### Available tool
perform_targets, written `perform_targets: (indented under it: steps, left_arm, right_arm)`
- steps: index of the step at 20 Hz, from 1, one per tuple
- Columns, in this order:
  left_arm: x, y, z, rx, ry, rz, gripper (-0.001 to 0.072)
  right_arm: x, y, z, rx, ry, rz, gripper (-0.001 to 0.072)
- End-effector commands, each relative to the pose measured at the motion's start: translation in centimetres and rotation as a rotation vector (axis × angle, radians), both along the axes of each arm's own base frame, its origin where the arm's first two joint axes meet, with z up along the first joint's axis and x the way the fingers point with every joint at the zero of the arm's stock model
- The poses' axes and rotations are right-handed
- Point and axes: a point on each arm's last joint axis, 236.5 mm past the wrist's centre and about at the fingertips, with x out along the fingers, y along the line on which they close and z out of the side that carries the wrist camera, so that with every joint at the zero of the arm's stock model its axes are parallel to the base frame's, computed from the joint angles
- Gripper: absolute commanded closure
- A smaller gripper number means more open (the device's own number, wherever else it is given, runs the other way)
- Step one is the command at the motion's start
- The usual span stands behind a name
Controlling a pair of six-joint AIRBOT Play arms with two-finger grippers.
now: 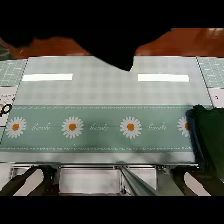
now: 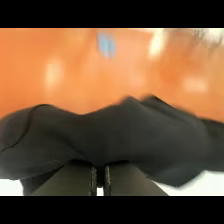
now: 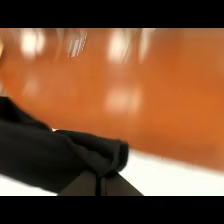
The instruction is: Fold the shirts.
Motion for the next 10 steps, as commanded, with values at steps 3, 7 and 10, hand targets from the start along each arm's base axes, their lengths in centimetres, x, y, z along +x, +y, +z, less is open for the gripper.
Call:
perform_targets:
  steps: [3,7,10]
  left_arm:
    - [-9.1,-0.2,7.9,0.218,-0.213,0.151,0.0687]
    - [-10.9,-0.6,3.1,0.257,-0.075,0.137,0.0687]
    - [-9.4,-1.4,-6.2,0.170,0.199,0.028,0.0687]
  right_arm:
    - [-12.2,-2.0,7.2,-0.086,-0.237,-0.140,0.0689]
    - [-16.1,-3.0,5.7,-0.085,-0.181,-0.197,0.0688]
    - [-16.2,-1.5,2.2,-0.081,-0.040,-0.128,0.0688]
